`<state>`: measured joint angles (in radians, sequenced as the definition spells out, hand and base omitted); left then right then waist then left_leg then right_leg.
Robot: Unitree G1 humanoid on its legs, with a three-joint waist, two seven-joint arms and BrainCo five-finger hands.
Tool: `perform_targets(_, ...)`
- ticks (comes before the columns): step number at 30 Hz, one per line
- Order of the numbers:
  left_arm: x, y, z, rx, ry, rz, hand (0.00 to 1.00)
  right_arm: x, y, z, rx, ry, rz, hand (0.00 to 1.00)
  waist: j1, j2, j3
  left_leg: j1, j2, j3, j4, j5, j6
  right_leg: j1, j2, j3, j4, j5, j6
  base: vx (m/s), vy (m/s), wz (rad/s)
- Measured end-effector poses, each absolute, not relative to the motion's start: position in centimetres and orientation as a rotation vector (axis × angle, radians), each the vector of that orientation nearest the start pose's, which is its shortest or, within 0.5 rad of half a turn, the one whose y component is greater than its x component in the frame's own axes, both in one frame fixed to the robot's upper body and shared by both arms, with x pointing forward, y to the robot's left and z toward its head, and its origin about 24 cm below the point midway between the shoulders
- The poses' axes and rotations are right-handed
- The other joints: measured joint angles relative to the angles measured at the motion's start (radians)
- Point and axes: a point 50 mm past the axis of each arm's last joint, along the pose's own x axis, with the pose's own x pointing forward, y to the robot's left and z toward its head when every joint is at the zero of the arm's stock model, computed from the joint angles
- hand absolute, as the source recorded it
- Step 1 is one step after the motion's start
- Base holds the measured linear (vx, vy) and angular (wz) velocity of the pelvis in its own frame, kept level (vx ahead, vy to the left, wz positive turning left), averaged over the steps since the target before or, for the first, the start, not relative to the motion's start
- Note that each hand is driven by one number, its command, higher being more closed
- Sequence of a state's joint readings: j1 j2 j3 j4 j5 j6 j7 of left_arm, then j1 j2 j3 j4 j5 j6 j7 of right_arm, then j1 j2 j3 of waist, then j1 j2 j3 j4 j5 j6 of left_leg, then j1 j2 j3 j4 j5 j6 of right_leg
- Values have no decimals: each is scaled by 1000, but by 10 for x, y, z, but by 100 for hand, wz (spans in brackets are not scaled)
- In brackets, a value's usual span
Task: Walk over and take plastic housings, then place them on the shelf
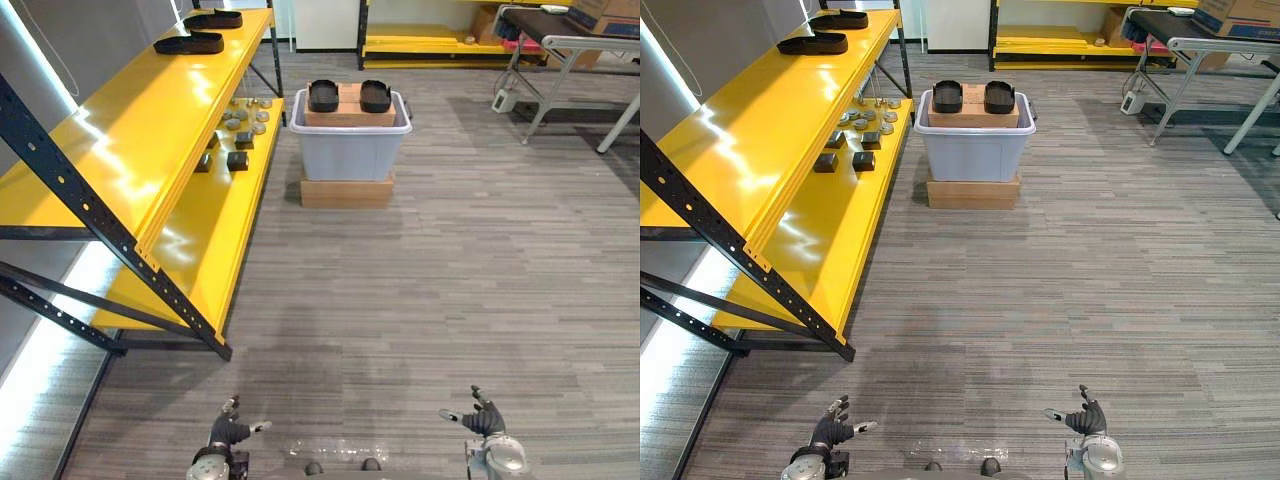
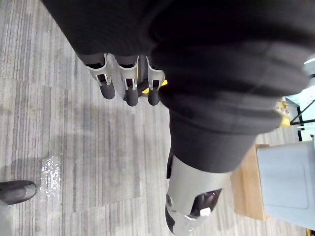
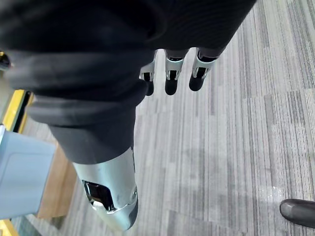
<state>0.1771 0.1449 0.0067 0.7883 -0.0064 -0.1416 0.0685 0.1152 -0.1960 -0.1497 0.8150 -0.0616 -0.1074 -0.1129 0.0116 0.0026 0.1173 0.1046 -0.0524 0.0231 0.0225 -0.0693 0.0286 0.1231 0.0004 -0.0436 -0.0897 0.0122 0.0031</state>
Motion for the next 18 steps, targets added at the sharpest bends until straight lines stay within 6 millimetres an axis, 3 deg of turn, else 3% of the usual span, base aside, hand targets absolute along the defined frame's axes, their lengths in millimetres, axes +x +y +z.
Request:
perform_targets(13,130,209,-121,147,743,152,0,144,-255,-111,-250,742,-312,0,-5,8,2,-2,3,10,-8,-6,0,-8,3,23,-5,-1,1,-9,-8,-3)
perform_targets(18,129,211,-121,134,743,168,0,151,-256,-108,-243,721,-334,0,1,21,0,-58,10,45,54,-46,16,-51,8,55,7,-2,4,12,-6,-19)
